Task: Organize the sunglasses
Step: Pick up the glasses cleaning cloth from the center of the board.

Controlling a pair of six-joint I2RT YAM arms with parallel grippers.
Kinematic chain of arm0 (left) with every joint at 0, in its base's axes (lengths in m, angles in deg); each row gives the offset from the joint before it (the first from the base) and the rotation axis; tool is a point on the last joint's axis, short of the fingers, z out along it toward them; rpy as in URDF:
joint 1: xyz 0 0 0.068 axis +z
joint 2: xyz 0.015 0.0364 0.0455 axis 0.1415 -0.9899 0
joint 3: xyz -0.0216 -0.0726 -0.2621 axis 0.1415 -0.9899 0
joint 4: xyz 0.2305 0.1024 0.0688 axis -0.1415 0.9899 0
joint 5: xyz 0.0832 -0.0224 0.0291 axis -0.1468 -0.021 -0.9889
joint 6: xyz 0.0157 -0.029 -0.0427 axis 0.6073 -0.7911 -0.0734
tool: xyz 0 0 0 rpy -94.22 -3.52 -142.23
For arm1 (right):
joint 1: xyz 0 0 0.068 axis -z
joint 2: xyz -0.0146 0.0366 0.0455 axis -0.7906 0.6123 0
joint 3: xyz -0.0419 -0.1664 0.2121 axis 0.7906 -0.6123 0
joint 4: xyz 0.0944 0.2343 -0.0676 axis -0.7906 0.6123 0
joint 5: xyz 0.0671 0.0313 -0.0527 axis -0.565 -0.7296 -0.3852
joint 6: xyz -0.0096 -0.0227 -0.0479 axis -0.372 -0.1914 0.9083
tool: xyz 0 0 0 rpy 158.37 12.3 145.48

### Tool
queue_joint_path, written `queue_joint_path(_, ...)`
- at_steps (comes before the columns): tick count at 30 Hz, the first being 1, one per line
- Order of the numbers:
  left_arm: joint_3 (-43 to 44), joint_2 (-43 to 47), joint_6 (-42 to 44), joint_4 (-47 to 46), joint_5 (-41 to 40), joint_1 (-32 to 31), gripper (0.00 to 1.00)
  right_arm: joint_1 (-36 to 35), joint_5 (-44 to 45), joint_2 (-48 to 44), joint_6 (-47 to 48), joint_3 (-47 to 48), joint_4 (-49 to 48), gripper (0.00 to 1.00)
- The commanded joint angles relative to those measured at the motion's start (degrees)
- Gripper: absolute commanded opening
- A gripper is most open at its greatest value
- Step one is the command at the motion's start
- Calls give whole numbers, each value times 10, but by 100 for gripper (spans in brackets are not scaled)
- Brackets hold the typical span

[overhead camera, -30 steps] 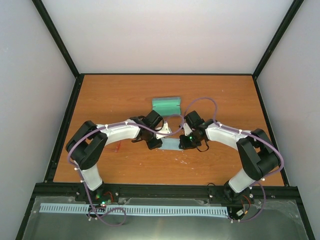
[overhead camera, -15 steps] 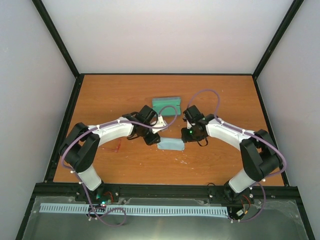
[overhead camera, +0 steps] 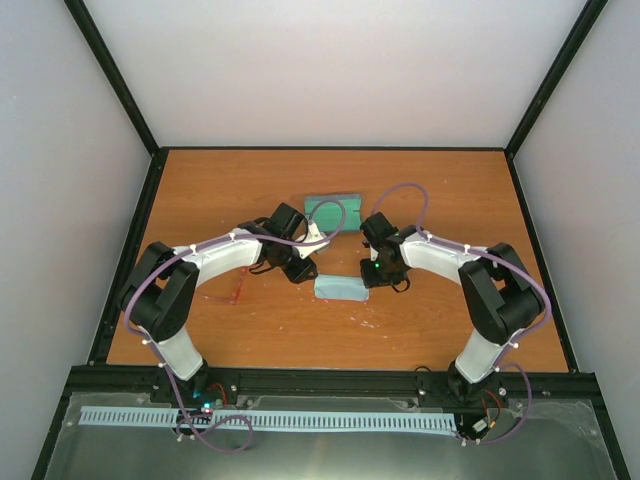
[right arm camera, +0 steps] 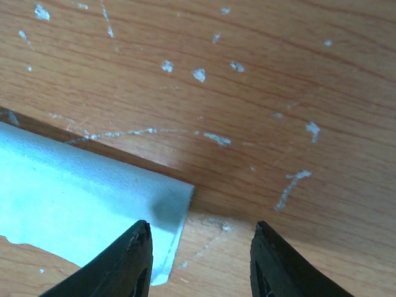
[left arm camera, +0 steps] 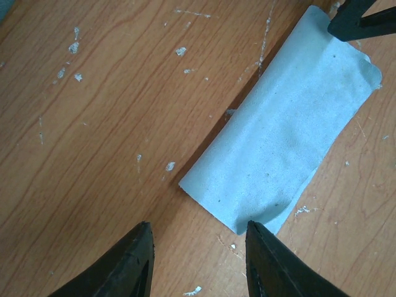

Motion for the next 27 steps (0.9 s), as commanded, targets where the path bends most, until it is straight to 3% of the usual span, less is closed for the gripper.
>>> queue_joint_path(1,20,-5,-9,-8,10,5,42,0,-16,21,-4,19,-10,43)
queue_joint_path(12,17,-4,-11,-11,8,6,42,-1,-26,44,-8,17,-25,40)
queue_joint_path(27,16,-15,-13,-7,23,6,41,-8,-42,51,-13,-2,-26,10)
